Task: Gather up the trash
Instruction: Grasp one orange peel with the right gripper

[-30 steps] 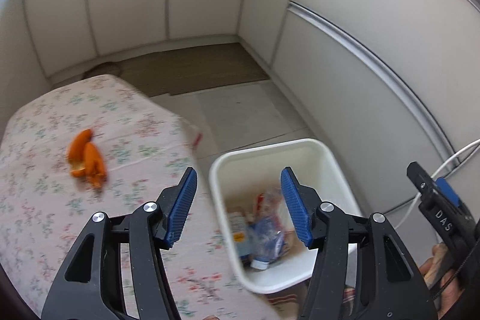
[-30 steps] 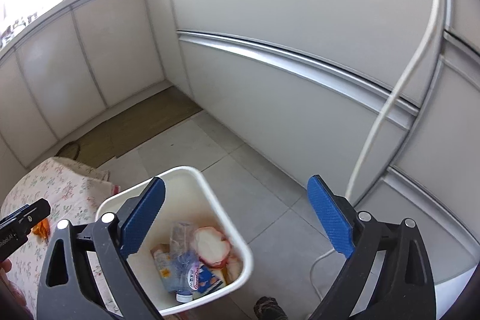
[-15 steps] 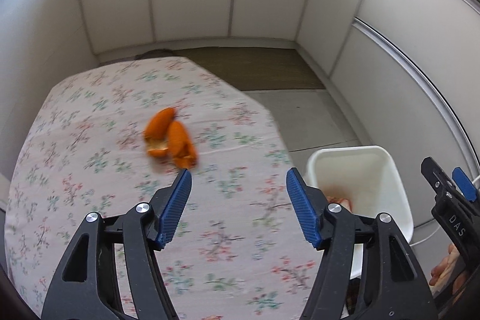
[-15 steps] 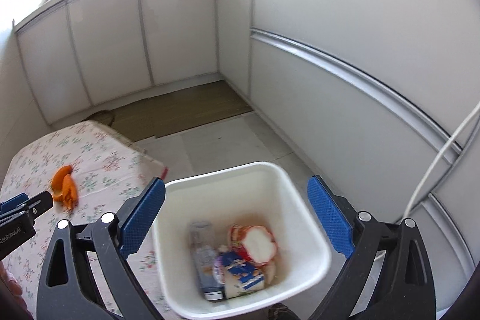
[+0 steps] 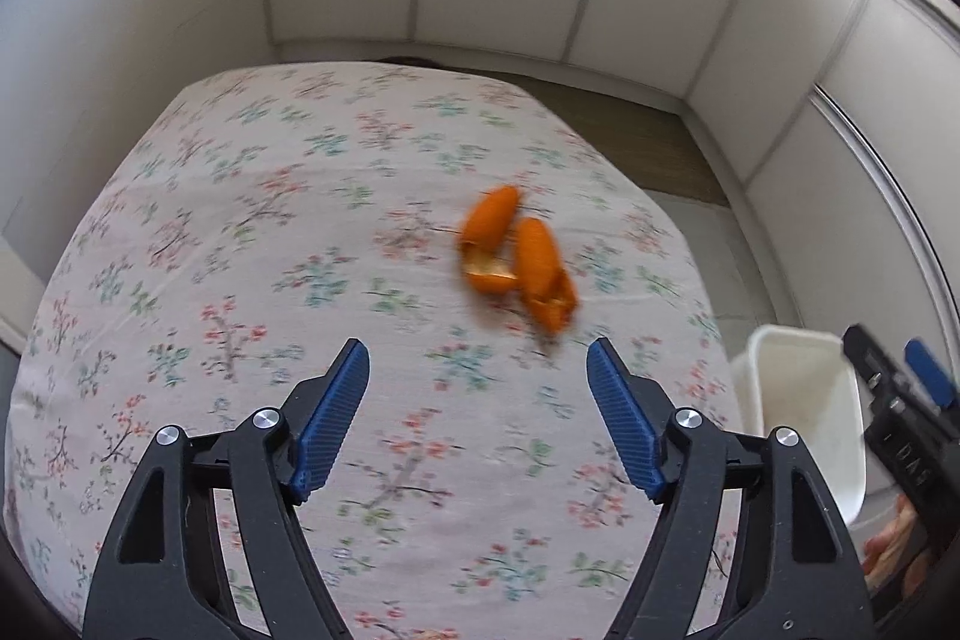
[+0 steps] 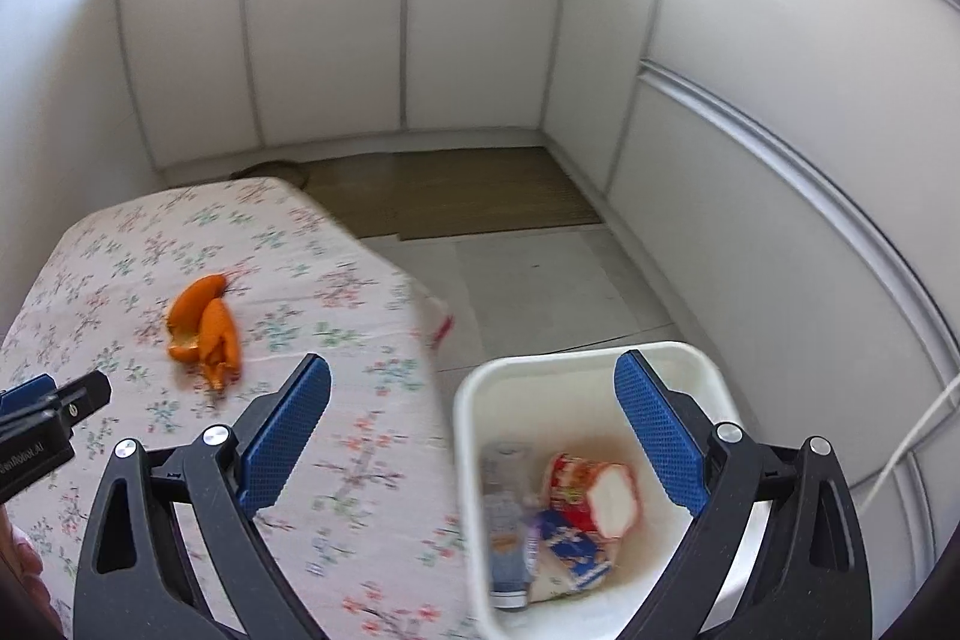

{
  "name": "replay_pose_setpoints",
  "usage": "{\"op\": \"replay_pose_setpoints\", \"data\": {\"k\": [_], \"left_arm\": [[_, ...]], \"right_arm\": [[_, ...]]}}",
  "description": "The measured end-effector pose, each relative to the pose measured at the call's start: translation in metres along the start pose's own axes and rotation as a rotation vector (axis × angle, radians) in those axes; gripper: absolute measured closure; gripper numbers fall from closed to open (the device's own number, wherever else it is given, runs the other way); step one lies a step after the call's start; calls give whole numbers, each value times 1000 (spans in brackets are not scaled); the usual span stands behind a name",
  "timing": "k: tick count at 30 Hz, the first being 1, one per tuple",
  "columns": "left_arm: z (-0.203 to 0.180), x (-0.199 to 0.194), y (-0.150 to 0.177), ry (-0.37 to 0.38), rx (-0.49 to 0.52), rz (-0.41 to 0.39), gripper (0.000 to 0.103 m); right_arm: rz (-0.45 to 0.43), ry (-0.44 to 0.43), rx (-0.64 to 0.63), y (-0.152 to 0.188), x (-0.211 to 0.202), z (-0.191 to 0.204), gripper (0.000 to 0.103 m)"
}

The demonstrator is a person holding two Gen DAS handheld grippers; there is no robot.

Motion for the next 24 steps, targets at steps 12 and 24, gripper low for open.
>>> {"op": "replay_pose_setpoints", "data": {"k": [12, 24], "left_arm": [[79, -25, -18, -51, -231, -21, 27], [125, -62, -28, -61, -334, -94, 21]], "right_arm": [[57, -146, -161, -16, 30, 115, 10], [144, -249, -272, -36, 65, 222, 10]]}}
Point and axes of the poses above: each gripper's, at about its wrist camera, not at the fingertips, and x roughly the way its jaws point, z to its left, y to its underside, the point moved 1 cm from there along x, roughly the way its jaws point, and after that the axes turned 12 degrees about y, right-handed, at the moved point
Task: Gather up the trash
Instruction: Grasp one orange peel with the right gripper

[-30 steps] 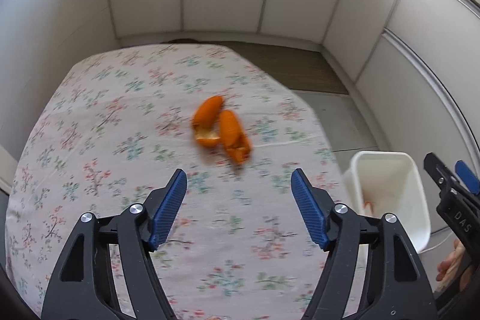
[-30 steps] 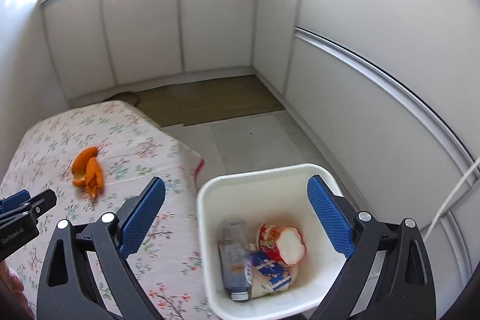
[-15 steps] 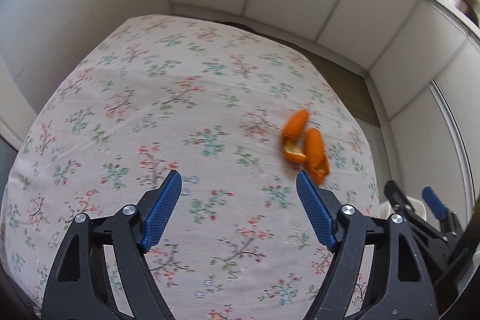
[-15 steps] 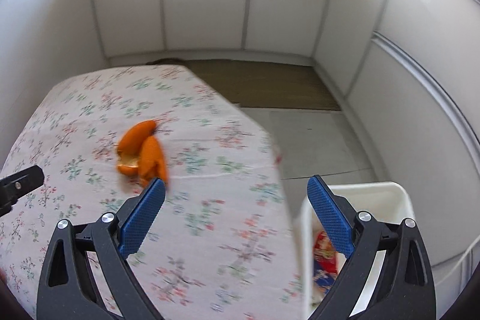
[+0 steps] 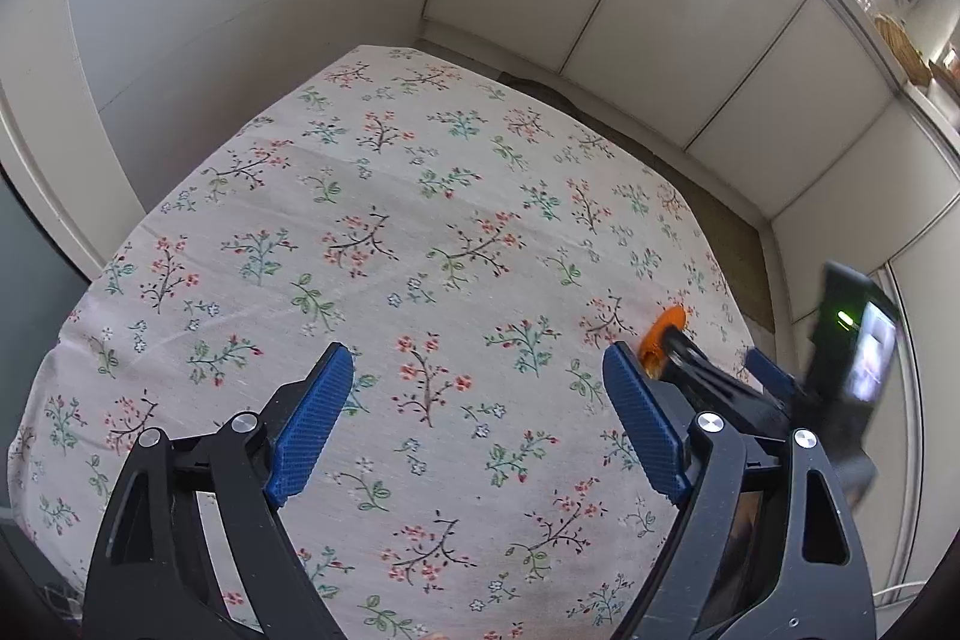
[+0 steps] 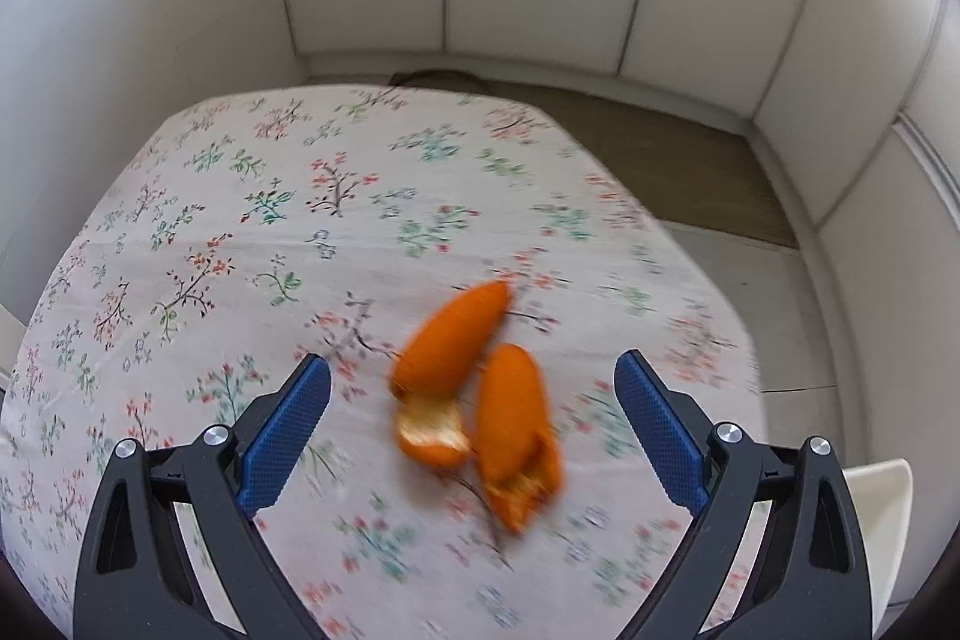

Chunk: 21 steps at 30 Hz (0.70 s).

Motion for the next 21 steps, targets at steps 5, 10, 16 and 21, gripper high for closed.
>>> {"op": "replay_pose_setpoints", "data": {"k": [5, 10, 16, 21], "left_arm": [[15, 0, -5, -14, -17, 0, 21], [30, 4, -8, -22, -53, 20, 21], [35, 8, -8, -18, -64, 37, 21], [29, 10, -5, -7, -55, 45, 22]], "right_arm": [[60, -23, -19, -14, 29, 17, 10], [139, -46, -13, -18, 56, 22, 15], [133, -86, 0, -18, 55, 18, 65], [113, -121, 14, -17, 43, 12, 88]]}}
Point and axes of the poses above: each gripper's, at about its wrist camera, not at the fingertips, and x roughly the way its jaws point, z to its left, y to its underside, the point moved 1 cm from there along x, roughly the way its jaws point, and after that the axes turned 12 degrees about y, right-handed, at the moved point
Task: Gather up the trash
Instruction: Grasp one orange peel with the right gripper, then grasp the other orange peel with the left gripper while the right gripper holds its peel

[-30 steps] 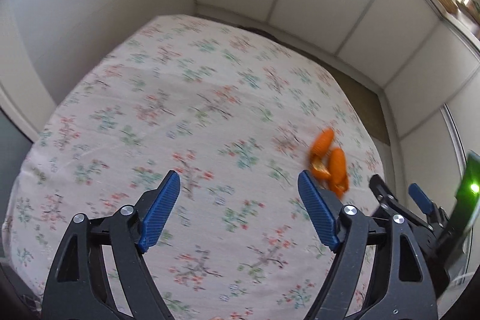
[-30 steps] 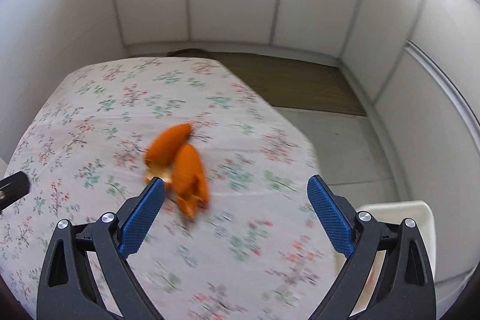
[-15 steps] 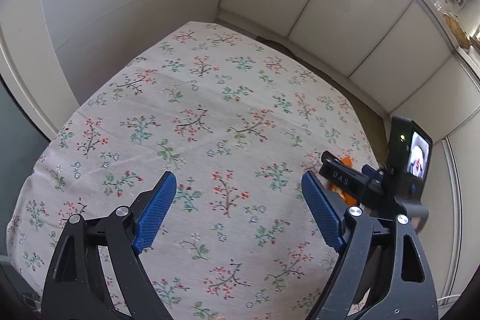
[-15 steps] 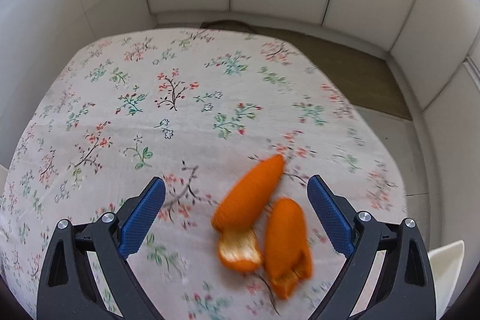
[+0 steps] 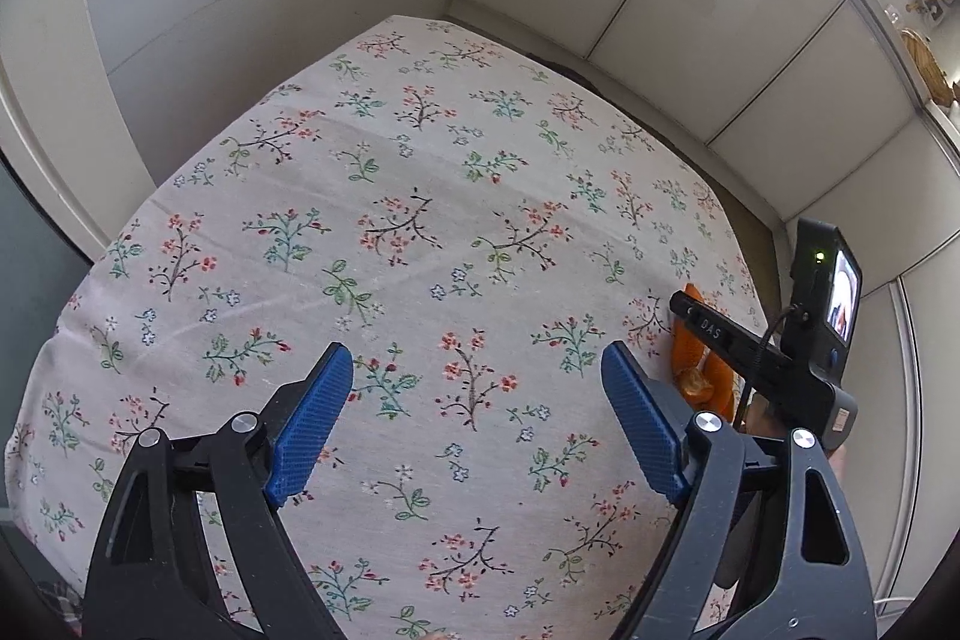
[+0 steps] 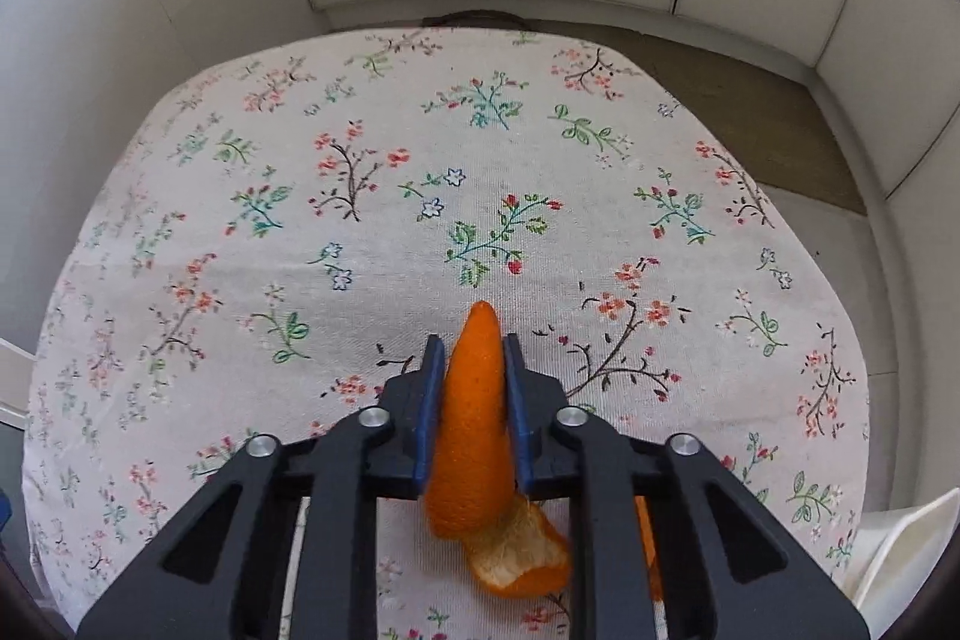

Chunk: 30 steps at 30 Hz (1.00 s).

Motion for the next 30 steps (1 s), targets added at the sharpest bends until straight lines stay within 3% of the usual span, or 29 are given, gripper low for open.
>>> {"op": "replay_pose_setpoints", "data": {"k": [8, 17, 22, 30], "left_arm": [[-16, 7, 5, 16, 13, 11, 25], [-46, 23, 12, 42, 22, 24, 25], [-68, 37, 18, 54, 44, 33, 25], [-127, 84, 37, 97, 190, 88, 25]], "right_arm": [[-74, -35, 14, 3, -37, -10, 91], [-163, -92, 66, 22, -93, -49, 91], [-189, -121, 115, 45, -119, -83, 91], [-178, -138, 182, 102, -146, -140, 91]]}}
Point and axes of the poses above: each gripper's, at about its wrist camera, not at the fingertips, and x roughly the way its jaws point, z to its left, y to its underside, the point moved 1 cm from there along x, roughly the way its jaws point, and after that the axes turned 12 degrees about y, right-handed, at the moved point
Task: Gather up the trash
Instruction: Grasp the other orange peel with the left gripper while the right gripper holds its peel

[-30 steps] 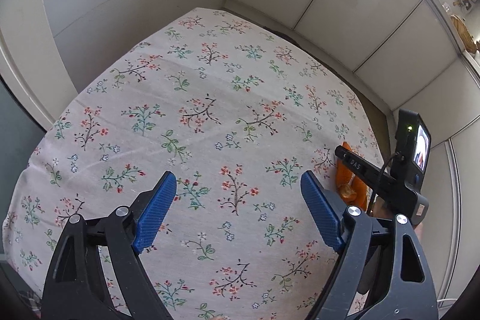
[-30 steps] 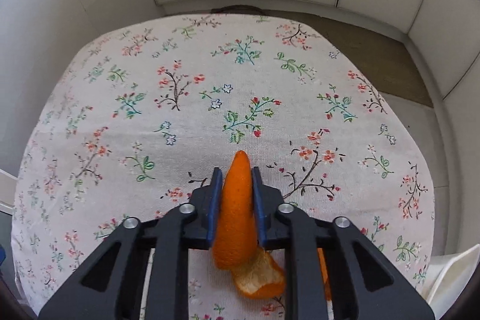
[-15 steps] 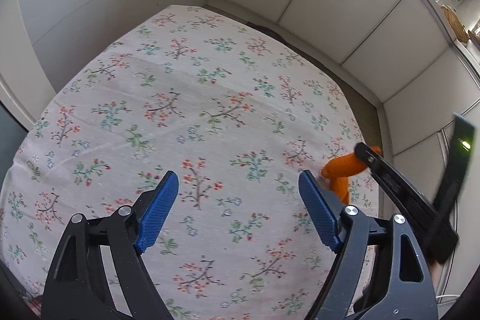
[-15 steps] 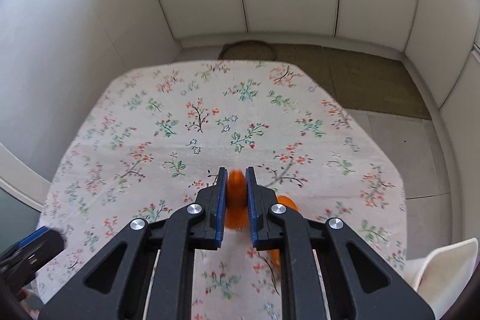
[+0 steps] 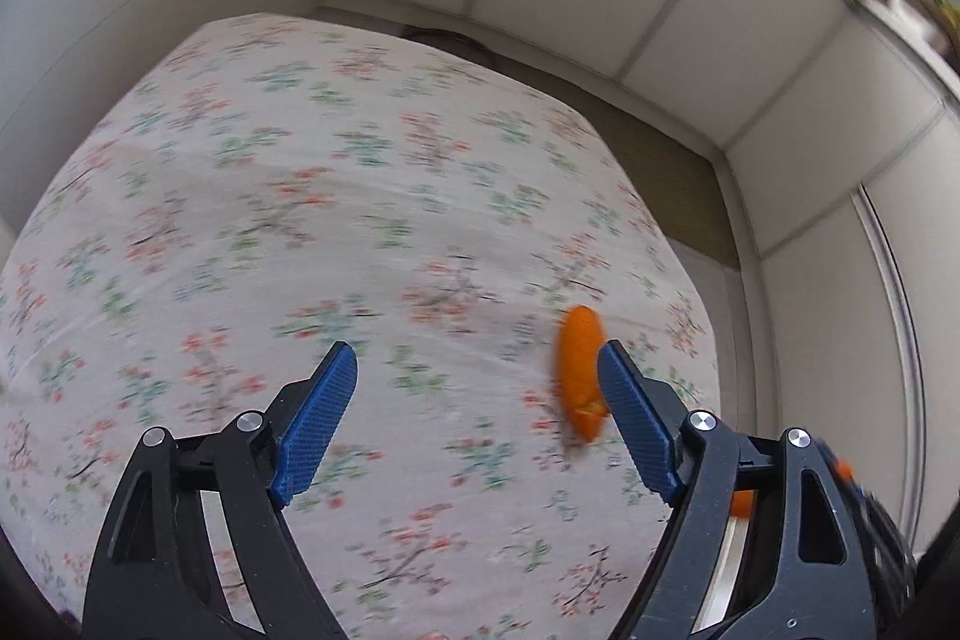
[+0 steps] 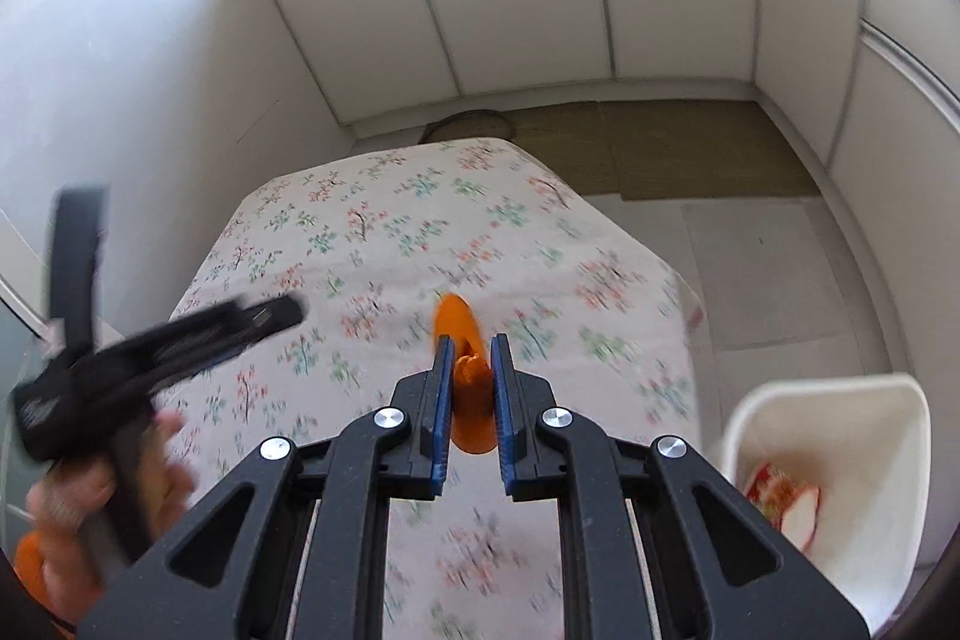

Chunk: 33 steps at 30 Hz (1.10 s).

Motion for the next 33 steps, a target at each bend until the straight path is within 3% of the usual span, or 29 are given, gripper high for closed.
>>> {"op": "replay_pose_setpoints", "data": {"k": [5, 14, 19, 20, 22, 25, 33], "left_arm": [[-24, 38, 6, -17, 75, 51, 30], [-40, 93, 3, -94, 87, 145, 37], [-42, 118, 8, -138, 84, 192, 52], [-44, 118, 9, -153, 103, 185, 55], [-46, 119, 11, -154, 126, 190, 71], [-44, 112, 15, -153, 138, 197, 81], [-14, 48, 22, -154, 159, 150, 85]], "right_arm": [[33, -20, 51, 27, -4, -27, 91], [96, -59, 69, 50, 12, -45, 91], [109, -79, 72, 53, 16, -48, 91], [108, -80, 73, 53, 16, -49, 91], [109, -85, 75, 53, 16, -50, 91], [110, -91, 77, 53, 16, -49, 91], [68, -111, 66, 49, 3, -43, 91]]}}
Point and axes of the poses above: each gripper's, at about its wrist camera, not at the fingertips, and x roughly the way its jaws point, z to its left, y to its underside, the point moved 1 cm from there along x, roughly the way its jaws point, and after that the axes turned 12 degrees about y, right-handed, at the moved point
